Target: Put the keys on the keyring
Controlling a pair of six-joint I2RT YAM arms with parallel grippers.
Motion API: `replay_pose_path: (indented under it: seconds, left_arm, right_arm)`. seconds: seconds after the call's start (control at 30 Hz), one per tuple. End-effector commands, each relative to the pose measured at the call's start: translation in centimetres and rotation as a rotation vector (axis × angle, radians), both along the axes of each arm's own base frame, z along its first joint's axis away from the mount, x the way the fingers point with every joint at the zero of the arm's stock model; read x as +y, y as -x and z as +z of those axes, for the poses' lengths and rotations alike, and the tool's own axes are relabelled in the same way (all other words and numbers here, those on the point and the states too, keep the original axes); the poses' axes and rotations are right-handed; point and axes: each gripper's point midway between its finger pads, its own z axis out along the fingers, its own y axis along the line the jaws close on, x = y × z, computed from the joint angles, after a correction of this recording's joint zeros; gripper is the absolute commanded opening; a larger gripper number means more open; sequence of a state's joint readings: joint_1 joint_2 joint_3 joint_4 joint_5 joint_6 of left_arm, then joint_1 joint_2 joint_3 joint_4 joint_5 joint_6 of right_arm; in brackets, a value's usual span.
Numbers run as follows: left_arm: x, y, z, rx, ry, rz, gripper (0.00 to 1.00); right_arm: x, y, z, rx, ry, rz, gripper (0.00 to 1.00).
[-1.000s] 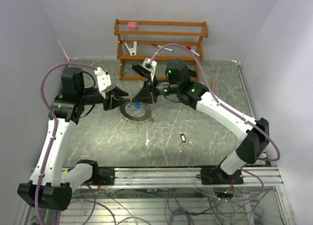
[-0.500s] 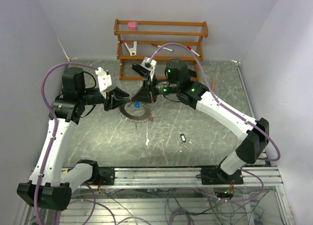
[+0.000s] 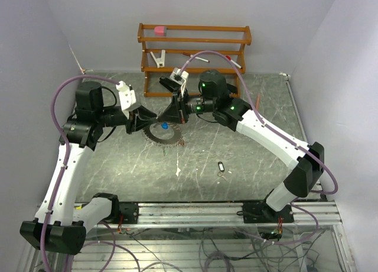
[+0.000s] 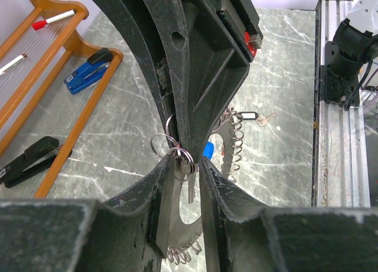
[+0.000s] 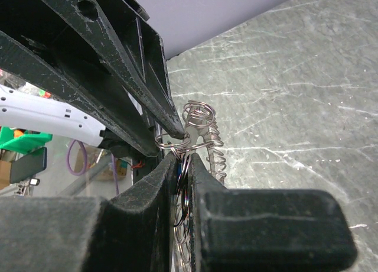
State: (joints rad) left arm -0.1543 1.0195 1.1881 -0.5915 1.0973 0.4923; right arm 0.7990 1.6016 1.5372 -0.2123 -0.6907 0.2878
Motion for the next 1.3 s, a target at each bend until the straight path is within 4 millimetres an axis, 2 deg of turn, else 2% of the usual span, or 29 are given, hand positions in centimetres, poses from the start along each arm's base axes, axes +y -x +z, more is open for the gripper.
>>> replay_pose_path:
  seconds: [0.0, 0.17, 0.4, 0.67, 0.7, 0.77, 0.87, 0.97, 1.03, 1.13, 1.2, 1.27]
  left_arm:
    - [0.0, -0.2, 0.5, -0.032, -0.002, 0.014, 0.33]
    - [0.3, -0.7, 0.4, -0.039, -0.017, 0.045, 0.26]
    - [0.2, -0.7, 0.5, -0.036, -0.013, 0.046, 0.08]
    - [0.2, -0.3, 0.8, -0.057, -0.027, 0.022, 0.07]
    - [0.2, -0.1, 1.0, -0.062, -0.026, 0.015, 0.07]
    - [0.0, 0.2, 1.2, -0.063, -0.018, -0.008, 0.07]
    - [-0.4, 0.6, 1.5, -0.059, 0.008, -0.046, 0.07]
    - [-0.8, 0.5, 2.0, -0.051, 0.044, -0.063, 0.07]
    - [-1.1, 0.6, 2.2, -0.040, 0.067, -0.081, 0.07]
    - [-1.6, 0.3, 2.7, -0.016, 0.111, -0.102, 0.07]
    - [-1.9, 0.2, 3.0, 0.040, 0.165, -0.103, 0.07]
    - [-2.2, -0.5, 4.7, 0.012, 0.246, -0.093, 0.07]
  right_arm:
    - [0.2, 0.2, 2.4, -0.040, -0.049, 0.011, 0.00]
    - [0.1, 0.5, 2.6, -0.041, -0.053, 0.016, 0.00]
    - [0.0, 0.6, 2.8, -0.045, -0.057, 0.015, 0.00]
    - [-0.5, 0.9, 2.7, -0.051, -0.049, 0.018, 0.00]
    - [-0.8, 0.7, 2.6, -0.061, -0.035, 0.003, 0.06]
    - [-1.8, 0.5, 2.6, -0.081, -0.015, -0.024, 0.25]
    - [-3.6, 0.1, 3.6, -0.121, -0.011, -0.057, 0.39]
    - [-5.1, 0.0, 4.8, -0.174, 0.002, -0.100, 0.49]
    - [-6.0, -0.1, 5.6, -0.197, 0.003, -0.124, 0.51]
    - [-6.1, 0.4, 6.6, -0.191, -0.020, -0.115, 0.51]
    - [-5.9, 0.8, 6.9, -0.177, -0.036, -0.098, 0.49]
    - [-5.8, 0.8, 7.0, -0.166, -0.046, -0.093, 0.41]
